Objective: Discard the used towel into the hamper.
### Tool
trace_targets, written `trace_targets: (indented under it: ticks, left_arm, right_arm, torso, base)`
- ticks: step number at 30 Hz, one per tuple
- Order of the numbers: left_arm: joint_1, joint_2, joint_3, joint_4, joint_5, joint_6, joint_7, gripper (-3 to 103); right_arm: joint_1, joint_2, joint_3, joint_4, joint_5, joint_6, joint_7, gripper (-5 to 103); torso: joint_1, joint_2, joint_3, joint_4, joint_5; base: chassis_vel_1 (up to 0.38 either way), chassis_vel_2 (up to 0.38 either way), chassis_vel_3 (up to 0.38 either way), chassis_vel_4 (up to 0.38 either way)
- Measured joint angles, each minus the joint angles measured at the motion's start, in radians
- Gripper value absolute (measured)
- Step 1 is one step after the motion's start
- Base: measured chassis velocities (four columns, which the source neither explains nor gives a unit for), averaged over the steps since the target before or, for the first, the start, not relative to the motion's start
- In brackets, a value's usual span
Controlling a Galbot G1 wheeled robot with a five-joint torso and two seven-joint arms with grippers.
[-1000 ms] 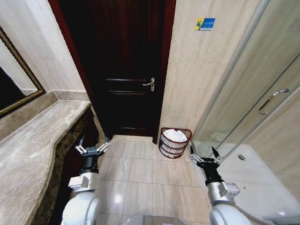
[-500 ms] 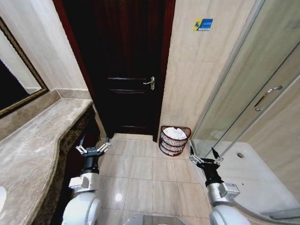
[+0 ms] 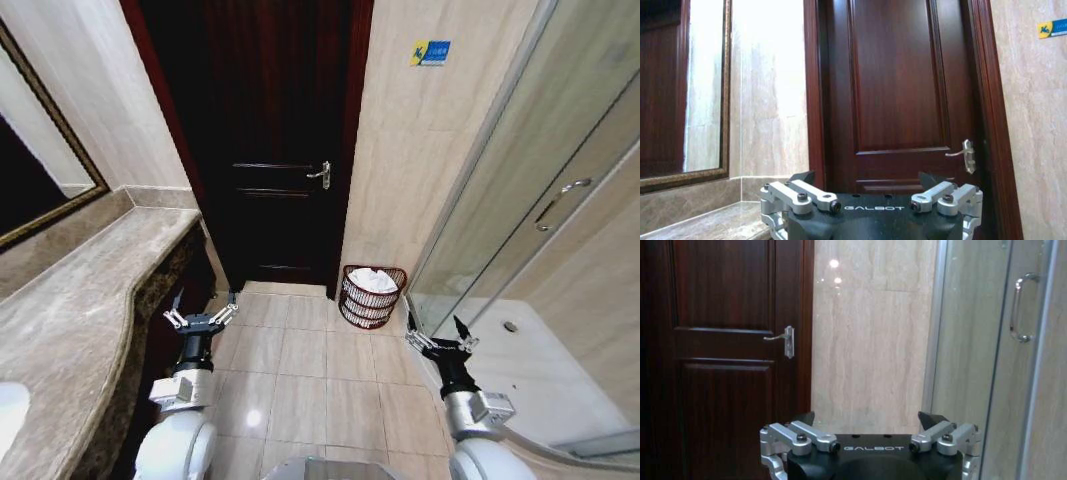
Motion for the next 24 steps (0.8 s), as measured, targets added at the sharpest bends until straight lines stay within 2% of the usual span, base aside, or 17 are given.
trace_targets:
  ticks: [11,24]
  left_arm:
    - [0.001,0.001,-0.005,0.005,-0.003,-0.016,-0.005,100]
    - [0.004,0.005,-0.011,0.009,-0.02,-0.008,-0.006,100]
  right_arm:
    - [-0.002,0.0,-0.002,0.001,0.0,0.004,0.001,100]
    - [-0.003,0.007,-0.013,0.003,-0.011,0.005,0.001,100]
  torso:
    - [0.0,0.0,0.0,-0.0001,0.0]
    - [0.0,0.0,0.0,0.0,0.0]
  base:
    - [0.048,-0.051,-0.048,0.046]
    - [0.046,-0.042,-0.042,0.043]
